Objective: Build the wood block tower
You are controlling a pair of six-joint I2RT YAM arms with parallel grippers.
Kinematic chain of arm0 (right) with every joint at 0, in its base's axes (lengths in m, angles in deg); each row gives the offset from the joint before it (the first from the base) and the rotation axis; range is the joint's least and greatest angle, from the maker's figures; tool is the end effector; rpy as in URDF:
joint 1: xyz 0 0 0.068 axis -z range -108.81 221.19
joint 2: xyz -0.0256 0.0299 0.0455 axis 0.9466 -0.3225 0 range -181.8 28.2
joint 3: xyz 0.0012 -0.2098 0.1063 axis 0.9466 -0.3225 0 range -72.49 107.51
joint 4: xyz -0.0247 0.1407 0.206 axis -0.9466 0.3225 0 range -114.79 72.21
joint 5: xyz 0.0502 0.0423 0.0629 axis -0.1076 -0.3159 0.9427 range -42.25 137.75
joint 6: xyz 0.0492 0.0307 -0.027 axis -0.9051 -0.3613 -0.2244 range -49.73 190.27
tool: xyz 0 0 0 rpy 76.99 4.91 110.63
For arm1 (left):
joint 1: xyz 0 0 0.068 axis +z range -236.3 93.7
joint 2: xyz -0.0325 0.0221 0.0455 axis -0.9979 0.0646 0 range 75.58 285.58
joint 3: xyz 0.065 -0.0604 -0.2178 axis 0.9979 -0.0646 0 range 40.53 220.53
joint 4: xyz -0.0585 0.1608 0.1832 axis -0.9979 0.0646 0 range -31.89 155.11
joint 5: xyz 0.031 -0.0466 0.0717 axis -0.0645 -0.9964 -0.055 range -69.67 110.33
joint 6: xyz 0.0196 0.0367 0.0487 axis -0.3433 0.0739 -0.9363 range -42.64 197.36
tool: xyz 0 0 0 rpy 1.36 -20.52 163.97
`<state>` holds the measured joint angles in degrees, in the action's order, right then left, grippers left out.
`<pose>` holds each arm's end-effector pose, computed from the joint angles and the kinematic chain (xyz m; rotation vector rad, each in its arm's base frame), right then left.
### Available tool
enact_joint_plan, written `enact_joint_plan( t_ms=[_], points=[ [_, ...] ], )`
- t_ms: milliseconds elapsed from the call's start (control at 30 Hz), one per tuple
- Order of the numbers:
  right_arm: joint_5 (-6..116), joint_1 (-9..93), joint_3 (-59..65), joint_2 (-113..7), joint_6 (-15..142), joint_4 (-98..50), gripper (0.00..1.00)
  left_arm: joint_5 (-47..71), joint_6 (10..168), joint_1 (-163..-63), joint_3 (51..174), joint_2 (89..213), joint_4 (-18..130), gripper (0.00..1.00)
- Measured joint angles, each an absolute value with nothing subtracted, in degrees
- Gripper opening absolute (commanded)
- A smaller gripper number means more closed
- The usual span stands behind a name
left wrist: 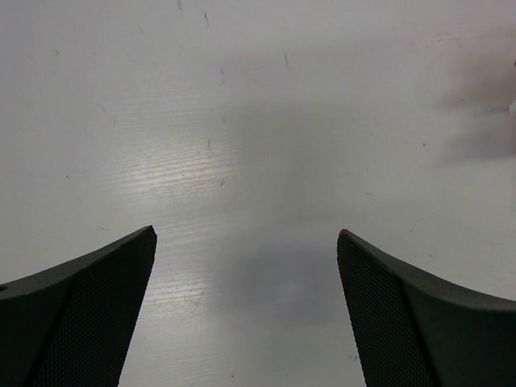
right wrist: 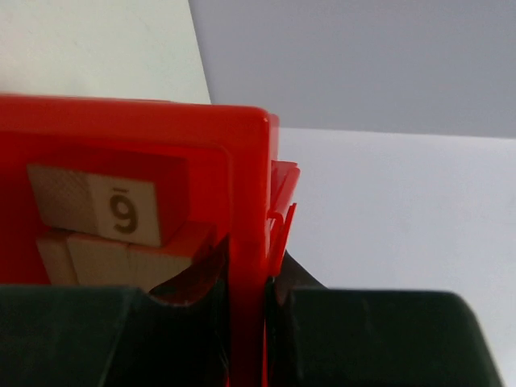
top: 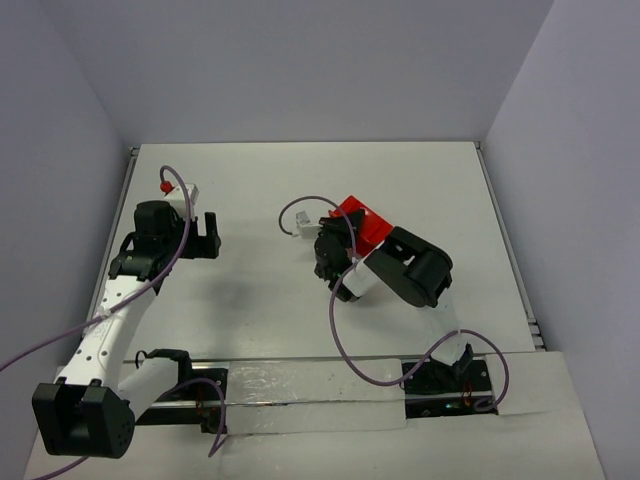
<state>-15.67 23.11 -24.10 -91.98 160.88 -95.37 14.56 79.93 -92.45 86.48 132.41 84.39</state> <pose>0.2731 0.2377 0.1029 -1.1012 1.4009 -1.4194 0.2340 -0.0303 0.2421 0.1249 2.2191 -0.1955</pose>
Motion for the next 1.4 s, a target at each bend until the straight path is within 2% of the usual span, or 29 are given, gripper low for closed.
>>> enact_joint_plan(
  t_ms=[500, 1000, 1167, 1400],
  points=[
    [-10.6, 16.9, -22.6, -97.1, 175.8, -106.0, 0.0, 14.6, 79.9, -92.2, 86.2, 132.2, 84.3, 0.99],
    [-8.2, 16.6, -21.0, -96.5, 179.6, -103.9, 0.0, 14.8, 79.9, -92.2, 86.2, 132.2, 84.4, 0.99],
    [-7.6, 19.5, -21.2, -94.9, 179.7, -101.3, 0.0, 15.2, 79.9, -92.1, 86.2, 132.2, 84.4, 0.99],
    [-8.3, 28.6, -23.8, -88.7, 174.8, -99.3, 0.0, 15.4, 79.9, -92.1, 86.2, 132.2, 84.3, 0.99]
  ],
)
